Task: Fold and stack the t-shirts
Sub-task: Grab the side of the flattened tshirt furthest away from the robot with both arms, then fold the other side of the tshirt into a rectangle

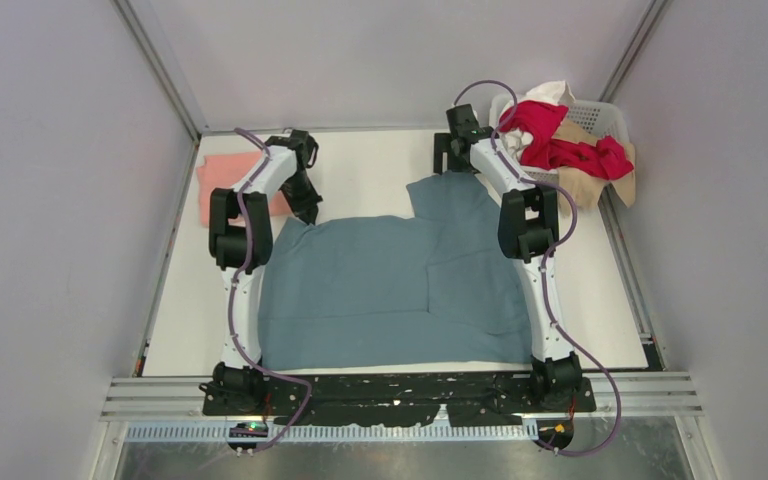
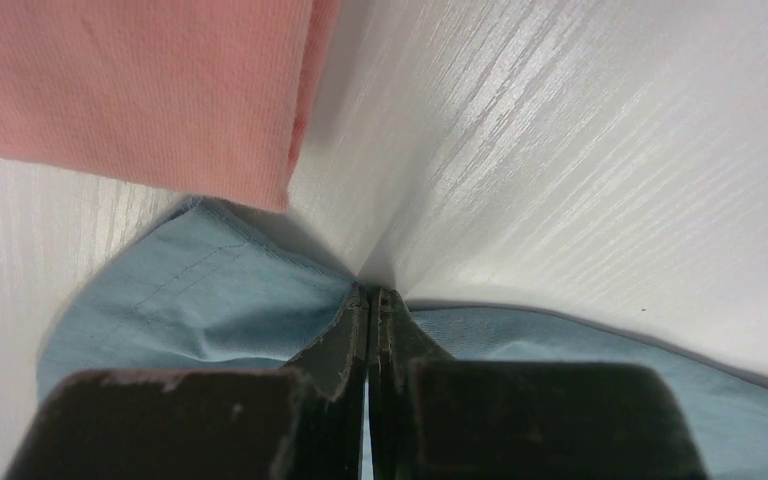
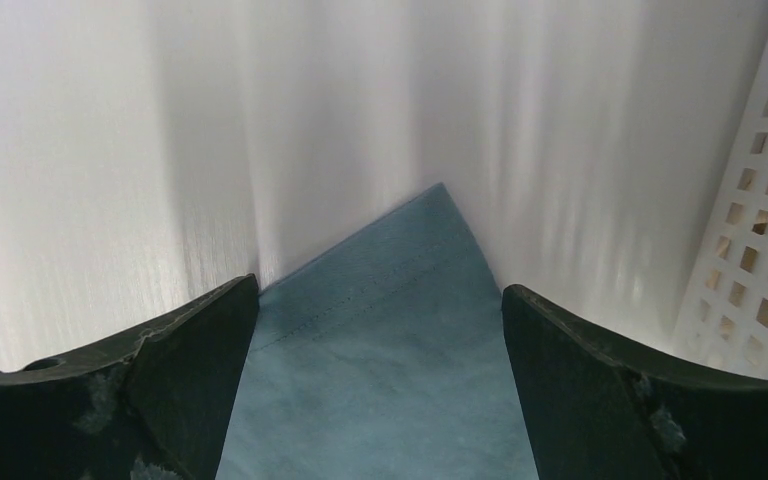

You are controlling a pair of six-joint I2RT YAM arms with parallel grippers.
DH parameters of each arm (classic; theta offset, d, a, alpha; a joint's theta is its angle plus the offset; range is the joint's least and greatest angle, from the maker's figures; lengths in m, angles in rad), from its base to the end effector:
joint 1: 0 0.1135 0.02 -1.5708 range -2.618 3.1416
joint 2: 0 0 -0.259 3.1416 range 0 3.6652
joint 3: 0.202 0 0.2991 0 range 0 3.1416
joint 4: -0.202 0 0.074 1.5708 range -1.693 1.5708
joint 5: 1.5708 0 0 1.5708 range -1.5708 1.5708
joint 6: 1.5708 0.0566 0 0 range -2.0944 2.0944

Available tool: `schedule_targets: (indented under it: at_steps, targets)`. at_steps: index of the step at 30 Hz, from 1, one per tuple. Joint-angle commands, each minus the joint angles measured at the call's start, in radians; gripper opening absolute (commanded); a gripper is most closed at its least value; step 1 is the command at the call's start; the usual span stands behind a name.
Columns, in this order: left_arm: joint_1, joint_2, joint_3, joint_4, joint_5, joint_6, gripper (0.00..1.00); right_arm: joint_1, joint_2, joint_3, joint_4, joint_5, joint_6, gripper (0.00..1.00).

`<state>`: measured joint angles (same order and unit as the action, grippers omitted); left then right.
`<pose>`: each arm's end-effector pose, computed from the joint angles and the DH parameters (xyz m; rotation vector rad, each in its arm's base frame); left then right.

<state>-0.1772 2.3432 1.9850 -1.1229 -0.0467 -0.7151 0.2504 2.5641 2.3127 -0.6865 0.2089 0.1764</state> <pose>0.5004 -0.0869 0.1225 -0.8110 2.9304 0.0052 0.5961 0.1403 0.1358 -0.0067 2.4815 -0.0821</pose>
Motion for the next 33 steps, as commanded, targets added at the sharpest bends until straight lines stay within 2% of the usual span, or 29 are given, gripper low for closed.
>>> schedule_targets:
  at_steps: [1,3,5,13,16,17,19,22,27,33]
  targets:
    - [-0.002,-0.043,-0.010,0.048,-0.007,0.020,0.00,-0.005,-0.014,-0.024,-0.087,0.050,0.017,0.96]
    - [-0.002,-0.044,-0.011,0.051,-0.008,0.019,0.00,-0.004,-0.022,-0.039,-0.084,0.047,0.019,0.92]
    - [-0.002,-0.042,-0.008,0.051,-0.005,0.018,0.00,-0.005,-0.030,-0.051,-0.071,0.041,0.015,0.85]
    - [-0.002,-0.048,-0.002,0.052,0.004,0.017,0.00,-0.005,-0.039,-0.047,-0.039,0.026,0.013,0.35]
    - [-0.002,-0.057,0.011,0.060,-0.007,0.021,0.00,-0.005,-0.047,-0.044,-0.021,0.025,0.000,0.22]
    - [-0.002,-0.060,0.017,0.061,-0.013,0.024,0.00,-0.004,-0.050,-0.040,-0.009,0.022,-0.005,0.11]
    - [-0.003,-0.068,0.031,0.059,-0.023,0.025,0.00,-0.004,-0.069,-0.046,0.016,0.021,-0.017,0.06]
    - [-0.003,-0.098,0.026,0.066,-0.027,0.023,0.00,0.004,-0.160,-0.115,0.092,0.019,-0.045,0.06]
    - [-0.005,-0.190,-0.060,0.117,-0.053,0.018,0.00,0.024,-0.385,-0.391,0.269,0.046,-0.063,0.06]
    - [-0.036,-0.275,-0.157,0.135,-0.089,0.016,0.00,0.043,-0.591,-0.650,0.345,0.054,-0.023,0.06]
